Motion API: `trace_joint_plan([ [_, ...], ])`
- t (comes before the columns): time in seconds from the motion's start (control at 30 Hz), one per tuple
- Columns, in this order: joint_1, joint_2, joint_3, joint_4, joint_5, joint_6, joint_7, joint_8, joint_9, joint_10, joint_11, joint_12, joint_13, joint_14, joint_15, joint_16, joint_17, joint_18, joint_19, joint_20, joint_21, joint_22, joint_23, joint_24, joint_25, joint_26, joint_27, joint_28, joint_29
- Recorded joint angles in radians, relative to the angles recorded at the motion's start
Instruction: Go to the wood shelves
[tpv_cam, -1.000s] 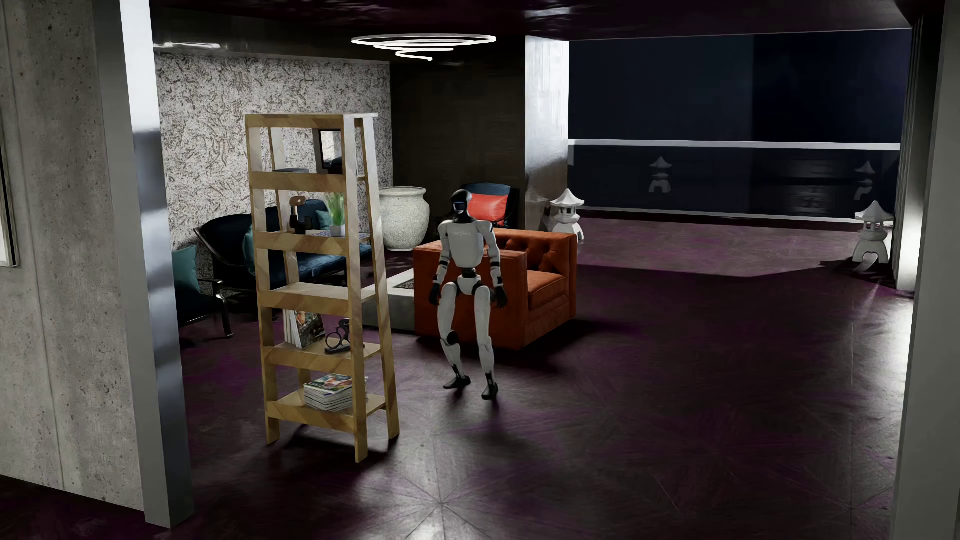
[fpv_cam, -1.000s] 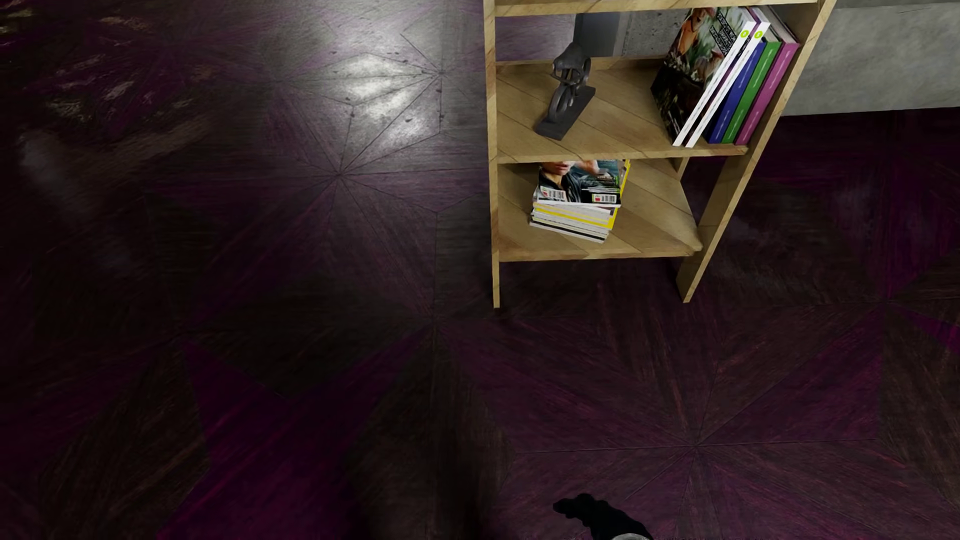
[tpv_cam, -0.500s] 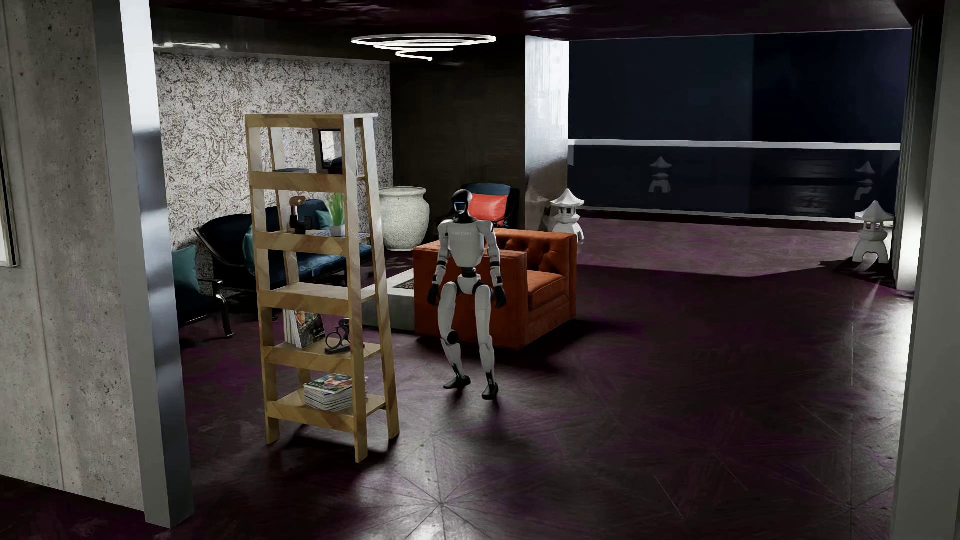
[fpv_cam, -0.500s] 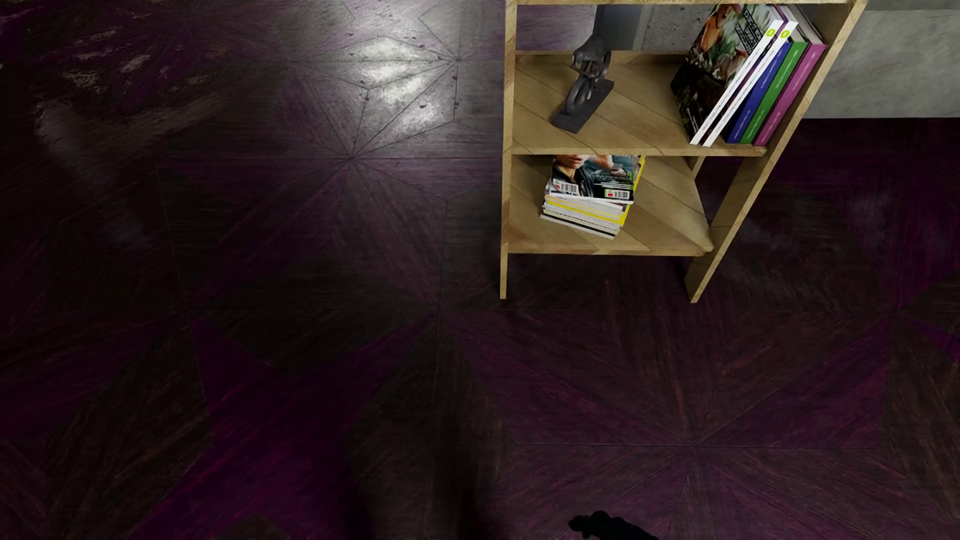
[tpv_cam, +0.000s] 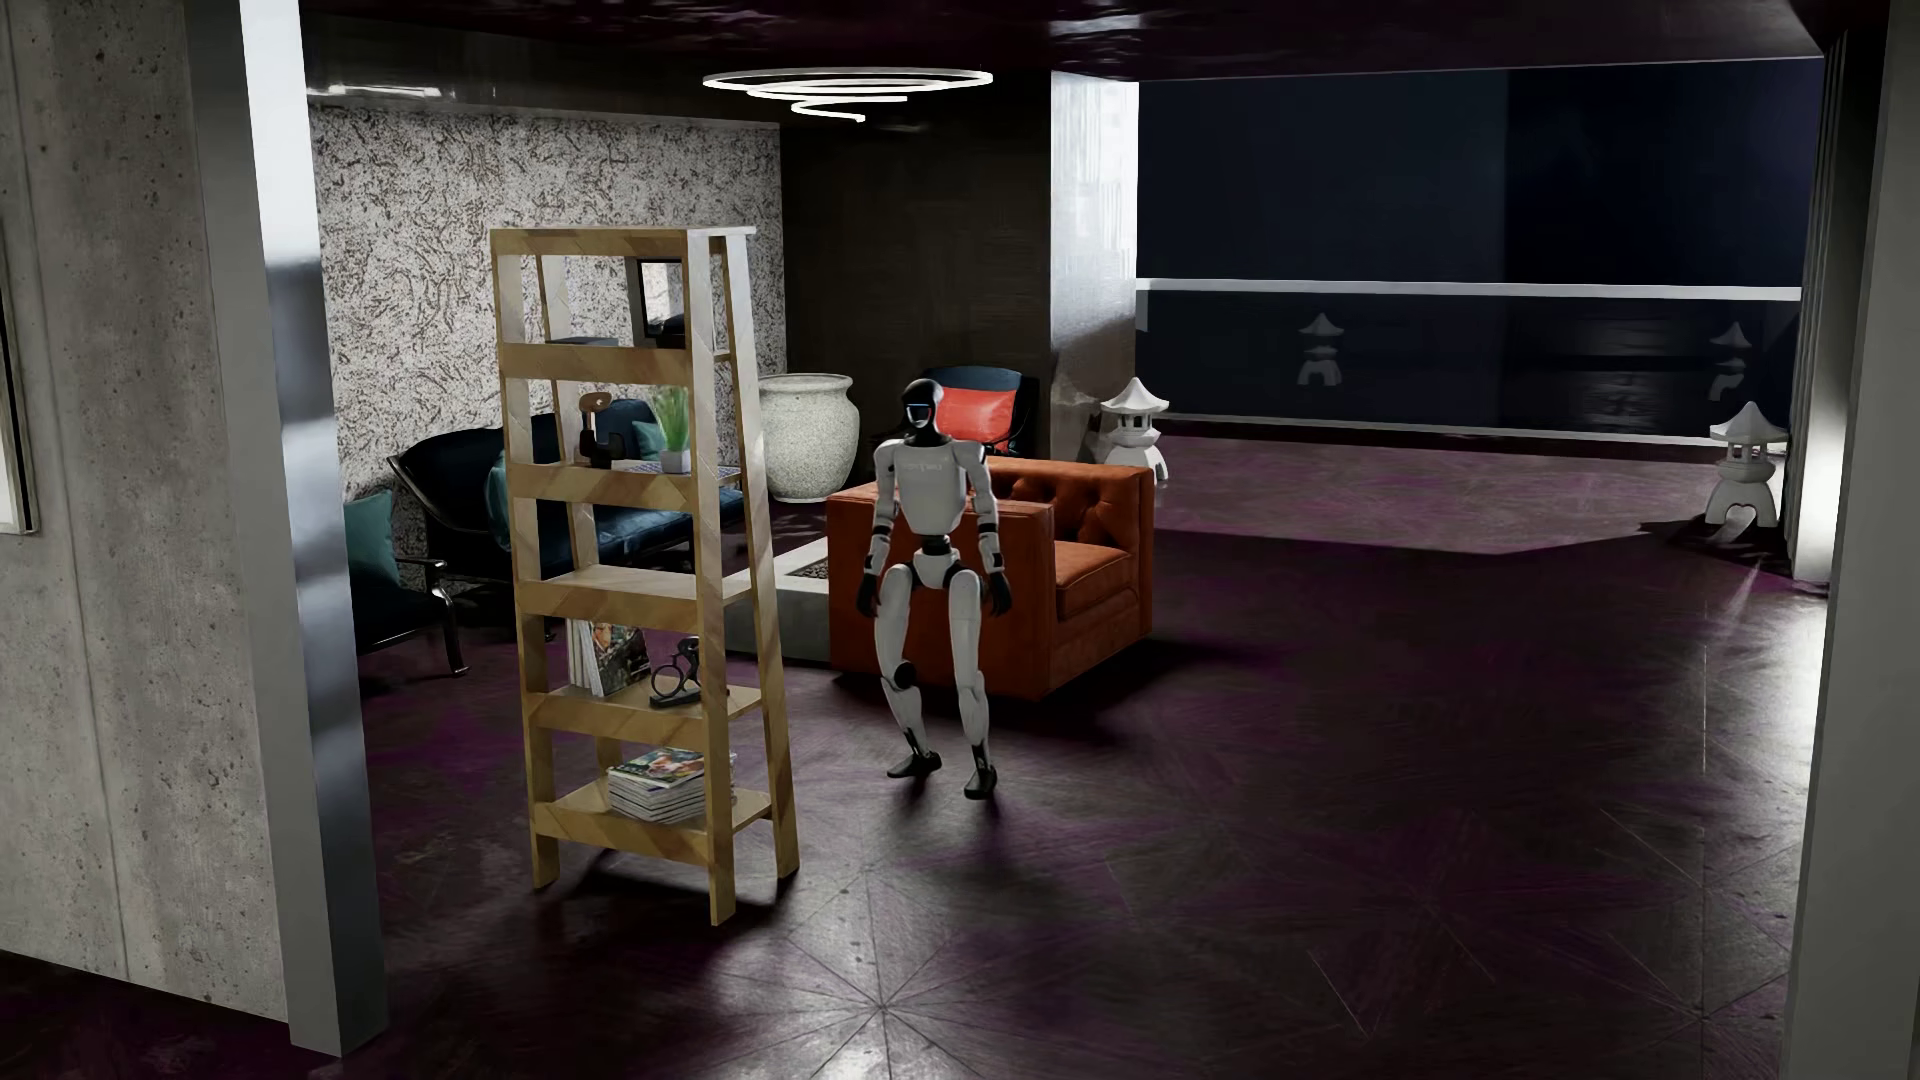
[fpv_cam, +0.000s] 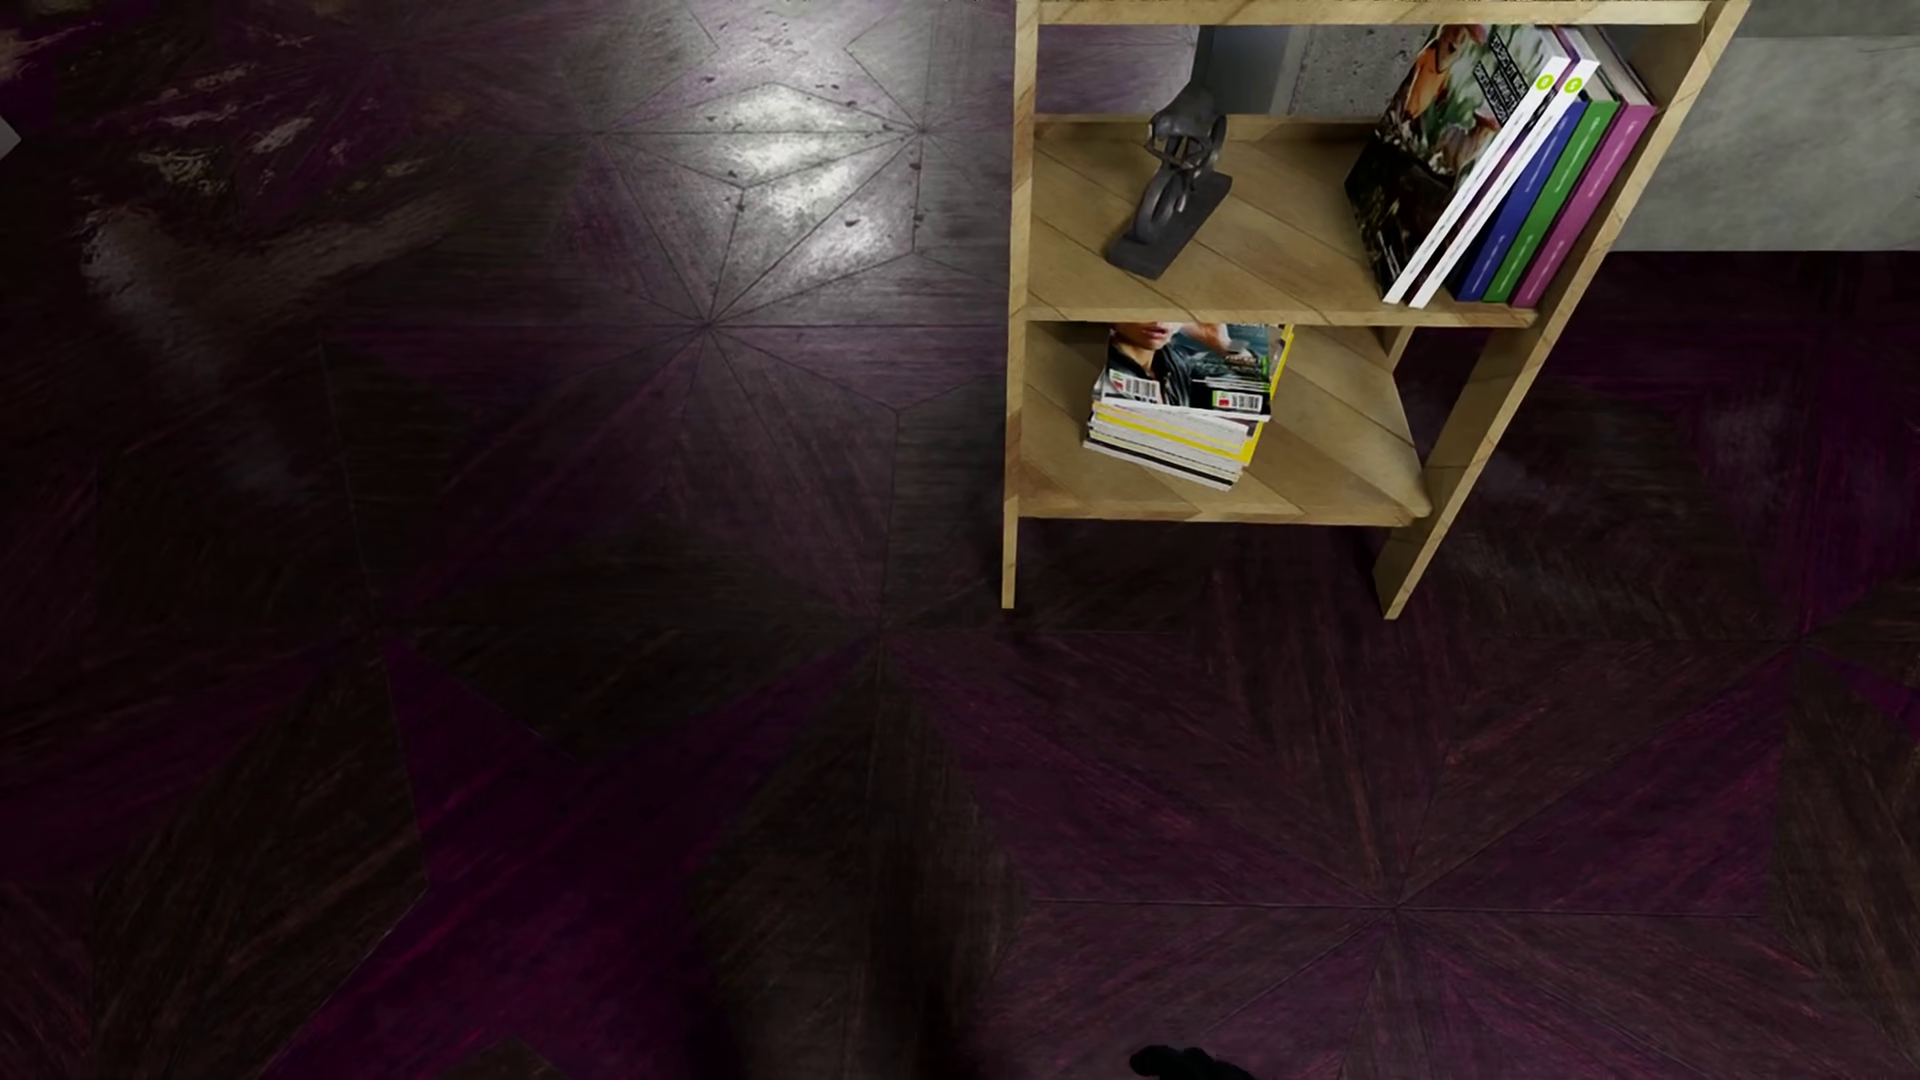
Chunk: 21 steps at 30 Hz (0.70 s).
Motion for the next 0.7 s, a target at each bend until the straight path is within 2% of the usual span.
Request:
trace_joint_plan([
  [0.1, 0.006, -0.001, 0.002, 0.0, -0.001, 0.0, 0.006, 0.002, 0.001, -0.011, 0.0, -0.014, -0.045, -0.004, -0.003, -0.003, 0.002, -0.009, 0.0, 0.007, 0.048, 0.01, 0.125, 0.001, 0.025, -0.001, 0.033, -0.002, -0.005],
  [0.27, 0.048, -0.014, -0.006, 0.016, 0.002, -0.008, 0.049, 0.035, 0.003, -0.068, 0.02, -0.015, -0.019, 0.002, -0.029, -0.003, -0.024, -0.048, -0.011, 0.011, 0.083, 0.015, 0.11, 0.005, 0.066, -0.015, -0.01, 0.003, -0.026],
  [0.33, 0.073, -0.014, -0.012, 0.039, 0.024, -0.015, 0.085, 0.07, 0.002, -0.086, 0.017, -0.008, -0.007, 0.009, -0.033, 0.002, -0.028, -0.046, -0.019, 0.008, 0.083, 0.038, 0.086, 0.007, 0.075, -0.006, -0.015, 0.006, -0.037],
  [0.4, 0.051, -0.02, -0.013, 0.087, 0.062, -0.017, 0.12, 0.111, 0.002, 0.0, 0.026, -0.007, -0.003, -0.012, -0.042, 0.022, -0.025, -0.022, -0.03, 0.0, 0.092, 0.06, 0.07, 0.017, 0.07, 0.006, -0.016, 0.0, -0.04],
  [0.43, 0.017, -0.028, -0.01, 0.123, 0.086, -0.014, 0.136, 0.132, 0.004, 0.09, 0.042, -0.006, -0.002, -0.024, -0.052, 0.031, -0.024, -0.004, -0.037, 0.002, 0.099, 0.063, 0.063, 0.018, 0.062, 0.01, -0.016, -0.002, -0.039],
  [0.47, -0.027, -0.033, -0.003, 0.164, 0.109, -0.008, 0.156, 0.154, 0.005, 0.194, 0.056, -0.006, 0.0, 0.001, -0.06, 0.034, -0.025, 0.037, -0.042, 0.009, 0.103, 0.06, 0.053, 0.013, 0.056, 0.012, -0.017, -0.001, -0.037],
  [0.53, -0.103, -0.034, 0.02, 0.226, 0.155, 0.007, 0.202, 0.199, 0.009, 0.364, 0.075, -0.005, 0.01, 0.013, -0.074, 0.027, -0.031, 0.223, -0.05, 0.018, 0.095, 0.048, 0.029, 0.0, 0.053, 0.009, -0.013, 0.011, -0.03],
  [0.57, -0.152, -0.026, 0.036, 0.189, 0.172, 0.011, 0.154, 0.227, 0.011, 0.436, 0.074, -0.004, 0.015, 0.005, -0.078, 0.022, -0.037, 0.221, -0.051, 0.012, 0.093, 0.041, 0.013, 0.0, 0.049, 0.002, -0.01, 0.015, -0.023],
  [0.67, -0.254, 0.003, 0.062, -0.043, 0.201, 0.011, -0.031, 0.303, 0.012, 0.468, 0.06, 0.014, 0.015, 0.02, -0.086, 0.012, -0.063, -0.006, -0.05, -0.02, 0.105, 0.009, -0.042, 0.004, 0.03, -0.025, -0.021, 0.009, -0.003],
  [0.7, -0.265, 0.011, 0.062, -0.099, 0.206, 0.009, -0.051, 0.324, 0.011, 0.413, 0.054, 0.021, 0.008, 0.023, -0.089, 0.008, -0.07, -0.048, -0.05, -0.028, 0.111, -0.002, -0.059, 0.003, 0.028, -0.031, -0.025, 0.009, 0.003],
])
